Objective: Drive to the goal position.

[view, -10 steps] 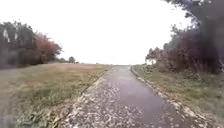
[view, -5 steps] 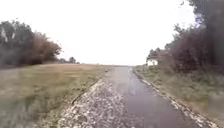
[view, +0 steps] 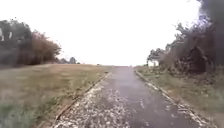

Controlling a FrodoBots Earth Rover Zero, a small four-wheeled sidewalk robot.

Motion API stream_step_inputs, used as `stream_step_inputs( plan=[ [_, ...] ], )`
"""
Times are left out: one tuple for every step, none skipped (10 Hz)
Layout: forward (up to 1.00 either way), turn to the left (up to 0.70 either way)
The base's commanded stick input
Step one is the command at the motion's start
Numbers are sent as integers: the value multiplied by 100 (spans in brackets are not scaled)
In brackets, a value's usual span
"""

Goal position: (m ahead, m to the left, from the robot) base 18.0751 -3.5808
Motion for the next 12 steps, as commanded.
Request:
stream_step_inputs(
  plan=[
    [99,0],
    [99,-3],
    [99,-8],
    [99,-28],
    [99,-31],
    [99,-15],
    [99,-5],
    [99,0],
    [99,0],
    [99,0],
    [99,0],
    [99,0]
  ],
)
